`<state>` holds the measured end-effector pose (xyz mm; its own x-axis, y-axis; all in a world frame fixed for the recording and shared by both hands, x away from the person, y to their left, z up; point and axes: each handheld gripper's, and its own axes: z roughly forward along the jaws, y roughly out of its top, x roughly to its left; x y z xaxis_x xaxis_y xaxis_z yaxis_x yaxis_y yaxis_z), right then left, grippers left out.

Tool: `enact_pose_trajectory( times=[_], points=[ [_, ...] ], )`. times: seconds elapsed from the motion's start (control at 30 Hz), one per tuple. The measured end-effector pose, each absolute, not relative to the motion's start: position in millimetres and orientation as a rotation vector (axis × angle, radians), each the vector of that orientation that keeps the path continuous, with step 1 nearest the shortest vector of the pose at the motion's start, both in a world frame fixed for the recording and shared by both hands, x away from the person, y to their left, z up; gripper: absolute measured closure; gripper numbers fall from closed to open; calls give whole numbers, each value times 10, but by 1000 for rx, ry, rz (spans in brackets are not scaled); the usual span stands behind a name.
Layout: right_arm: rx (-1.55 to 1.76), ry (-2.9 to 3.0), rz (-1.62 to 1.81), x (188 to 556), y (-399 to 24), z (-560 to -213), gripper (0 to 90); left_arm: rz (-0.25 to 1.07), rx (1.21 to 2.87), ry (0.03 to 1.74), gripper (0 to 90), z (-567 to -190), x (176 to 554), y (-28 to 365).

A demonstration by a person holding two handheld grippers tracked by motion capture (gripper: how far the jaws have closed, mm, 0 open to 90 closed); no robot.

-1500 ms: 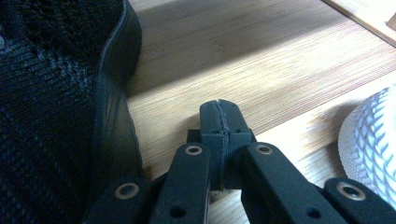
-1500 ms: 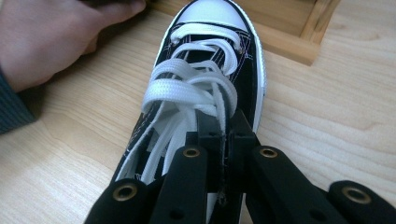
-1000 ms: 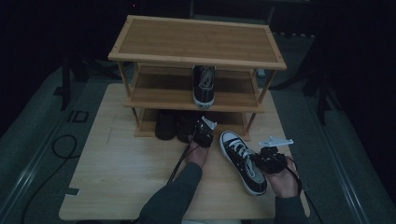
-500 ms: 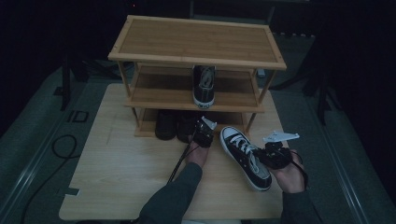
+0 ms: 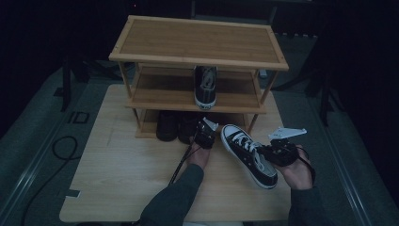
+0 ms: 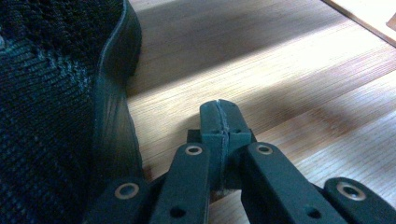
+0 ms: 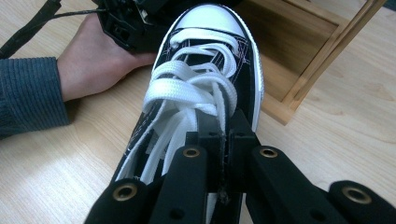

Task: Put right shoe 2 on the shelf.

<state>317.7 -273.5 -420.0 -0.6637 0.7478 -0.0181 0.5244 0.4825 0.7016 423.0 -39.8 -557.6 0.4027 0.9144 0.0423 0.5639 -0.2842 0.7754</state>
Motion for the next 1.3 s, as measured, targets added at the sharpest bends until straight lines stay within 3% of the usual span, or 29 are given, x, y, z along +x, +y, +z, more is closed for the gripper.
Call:
enact_pose_trajectory(
  times=[1.3],
  points=[
    [960, 2435, 1108, 3207, -2865, -3784, 880, 648, 1962, 1264, 900, -5578, 4231, -402]
  ],
)
